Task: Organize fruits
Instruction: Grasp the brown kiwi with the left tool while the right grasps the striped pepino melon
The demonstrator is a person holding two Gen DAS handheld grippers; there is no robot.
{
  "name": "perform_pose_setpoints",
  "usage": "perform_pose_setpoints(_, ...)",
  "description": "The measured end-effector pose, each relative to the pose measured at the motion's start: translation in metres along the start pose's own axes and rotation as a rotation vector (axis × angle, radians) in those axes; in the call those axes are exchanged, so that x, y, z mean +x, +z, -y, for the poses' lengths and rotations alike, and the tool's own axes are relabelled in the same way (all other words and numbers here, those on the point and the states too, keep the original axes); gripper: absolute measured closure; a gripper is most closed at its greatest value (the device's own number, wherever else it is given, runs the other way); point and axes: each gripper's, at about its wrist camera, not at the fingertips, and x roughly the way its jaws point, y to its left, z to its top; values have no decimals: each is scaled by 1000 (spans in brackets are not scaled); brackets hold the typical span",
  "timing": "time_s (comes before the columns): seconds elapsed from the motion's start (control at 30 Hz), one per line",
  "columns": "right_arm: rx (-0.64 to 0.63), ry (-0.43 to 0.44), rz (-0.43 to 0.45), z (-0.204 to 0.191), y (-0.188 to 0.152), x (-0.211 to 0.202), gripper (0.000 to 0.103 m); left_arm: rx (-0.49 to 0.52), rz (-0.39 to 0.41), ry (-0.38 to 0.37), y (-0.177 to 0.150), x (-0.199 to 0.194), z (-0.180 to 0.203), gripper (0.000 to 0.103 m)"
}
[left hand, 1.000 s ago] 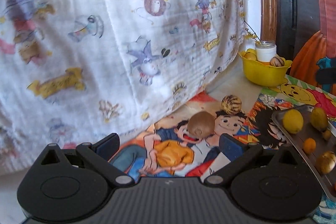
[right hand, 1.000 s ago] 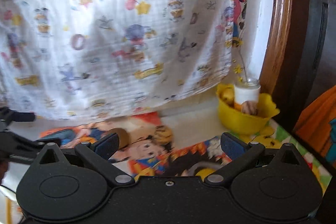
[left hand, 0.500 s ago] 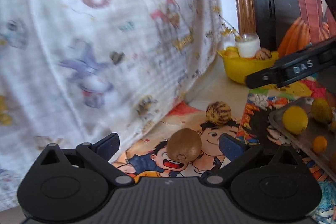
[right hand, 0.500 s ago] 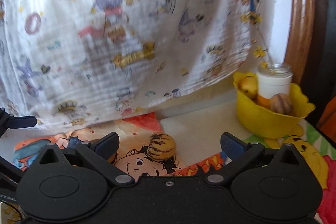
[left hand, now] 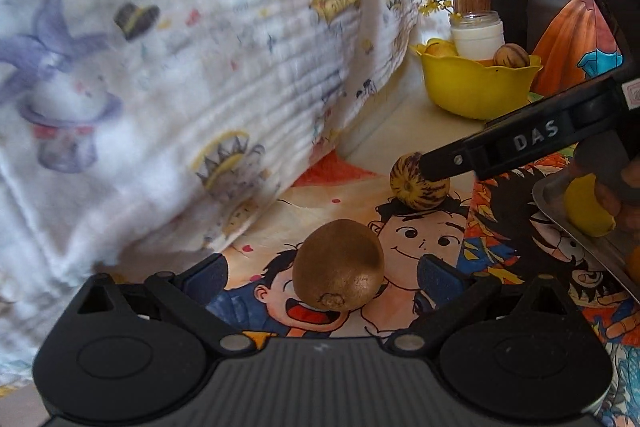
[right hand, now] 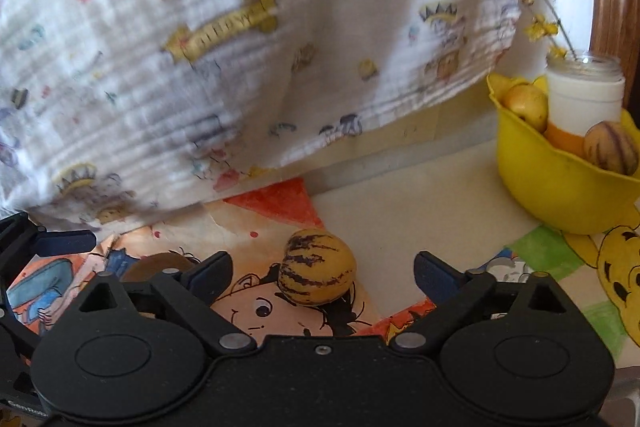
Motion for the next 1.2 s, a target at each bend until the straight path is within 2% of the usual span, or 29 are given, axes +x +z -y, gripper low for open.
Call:
perform_pose_setpoints(0.4,-20,22,-31,-4,-3,28,25,-38,-42,-11,6,20,-5,2)
perform_pose_setpoints(0.6,-25,26,-47,-7,-4,38,35,-58,-50,-16,5,23,-9,11)
perform_pose_setpoints(0.73,-32,17,-48,-8,-5,42,36,-53,-50,-24,5,24,-9,19)
perform_pose_setpoints(0.9,-28,11,-52,-8,-6,45,39,-52,-58,-27,4,26,-7,23)
perform_pose_setpoints(1.2,-29,-9,-57,-7,-5,52,49,-50,-59,-46,5,27,-5,34)
